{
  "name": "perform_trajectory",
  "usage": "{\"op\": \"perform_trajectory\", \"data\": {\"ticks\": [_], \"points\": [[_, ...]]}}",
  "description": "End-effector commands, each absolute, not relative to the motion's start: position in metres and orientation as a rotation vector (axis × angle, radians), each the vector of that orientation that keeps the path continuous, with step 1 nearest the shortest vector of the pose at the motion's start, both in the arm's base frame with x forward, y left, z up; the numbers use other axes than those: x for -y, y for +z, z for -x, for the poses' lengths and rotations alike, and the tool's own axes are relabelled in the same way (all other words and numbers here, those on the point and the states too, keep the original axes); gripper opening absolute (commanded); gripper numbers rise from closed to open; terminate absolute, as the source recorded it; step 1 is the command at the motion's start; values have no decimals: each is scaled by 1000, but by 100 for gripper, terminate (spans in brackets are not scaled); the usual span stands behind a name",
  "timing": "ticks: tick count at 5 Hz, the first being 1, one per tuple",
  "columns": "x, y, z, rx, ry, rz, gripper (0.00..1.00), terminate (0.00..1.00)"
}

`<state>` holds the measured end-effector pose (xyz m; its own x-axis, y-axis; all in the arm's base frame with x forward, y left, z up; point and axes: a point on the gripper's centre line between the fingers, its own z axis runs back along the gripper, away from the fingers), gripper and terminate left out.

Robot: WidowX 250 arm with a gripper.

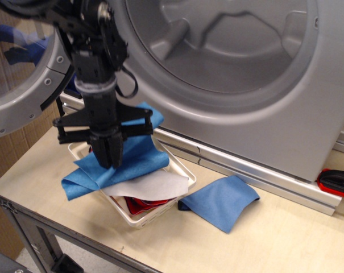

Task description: Take clothes out of laundry machine

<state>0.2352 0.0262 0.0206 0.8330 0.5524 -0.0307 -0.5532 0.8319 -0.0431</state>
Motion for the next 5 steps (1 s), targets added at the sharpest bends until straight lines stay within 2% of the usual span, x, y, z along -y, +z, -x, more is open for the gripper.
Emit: {"op": "perform_trajectory", "data": {"ticks": [1, 2, 3, 4, 5], "points": [[-27, 3, -272, 192, 521, 107, 0, 0], [-29, -8, -279, 227, 479, 111, 0, 0], [-33, -17, -271, 194, 506, 109, 0, 0], [-33, -7, -259, 148, 529, 63, 0, 0], [-33, 13, -254, 163, 553, 91, 100, 0]]}}
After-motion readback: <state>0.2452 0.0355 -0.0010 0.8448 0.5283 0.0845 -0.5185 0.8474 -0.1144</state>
